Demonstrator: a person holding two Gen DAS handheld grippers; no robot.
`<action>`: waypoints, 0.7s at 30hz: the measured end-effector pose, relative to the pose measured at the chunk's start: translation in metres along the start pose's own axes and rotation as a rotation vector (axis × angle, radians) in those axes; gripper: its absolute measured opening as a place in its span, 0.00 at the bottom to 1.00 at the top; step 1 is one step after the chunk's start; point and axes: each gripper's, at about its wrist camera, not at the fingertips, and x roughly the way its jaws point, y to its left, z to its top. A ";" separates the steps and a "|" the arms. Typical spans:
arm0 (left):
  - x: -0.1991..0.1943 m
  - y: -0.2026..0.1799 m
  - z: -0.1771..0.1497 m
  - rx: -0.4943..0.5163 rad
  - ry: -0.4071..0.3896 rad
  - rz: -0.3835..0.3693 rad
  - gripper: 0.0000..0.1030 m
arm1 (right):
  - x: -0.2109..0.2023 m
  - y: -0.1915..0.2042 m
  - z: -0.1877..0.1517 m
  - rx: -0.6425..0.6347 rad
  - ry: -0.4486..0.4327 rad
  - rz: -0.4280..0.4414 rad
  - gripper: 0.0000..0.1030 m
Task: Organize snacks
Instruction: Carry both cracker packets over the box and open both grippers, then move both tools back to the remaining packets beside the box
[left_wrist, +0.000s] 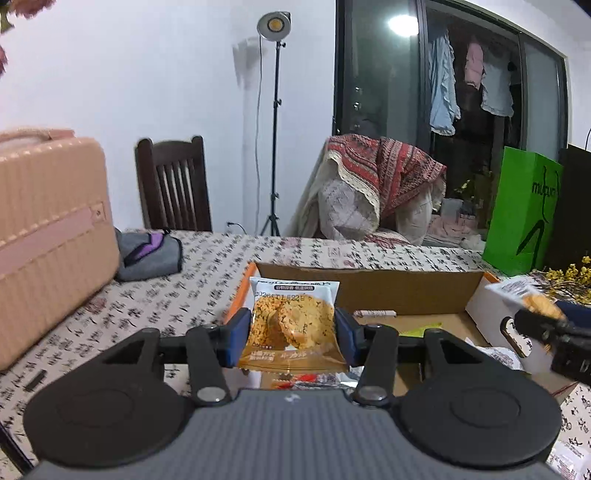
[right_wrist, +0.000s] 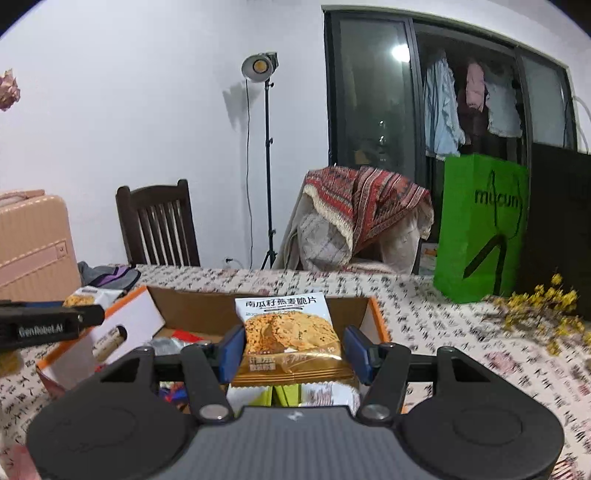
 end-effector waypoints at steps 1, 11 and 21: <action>0.001 0.000 -0.001 0.002 0.007 -0.004 0.49 | 0.002 -0.001 -0.003 -0.001 0.008 0.005 0.56; 0.000 0.004 -0.013 -0.024 -0.032 -0.018 0.84 | 0.010 0.001 -0.017 -0.013 0.055 0.024 0.69; -0.010 0.005 -0.011 -0.049 -0.052 -0.015 1.00 | 0.009 -0.005 -0.019 0.033 0.076 0.035 1.00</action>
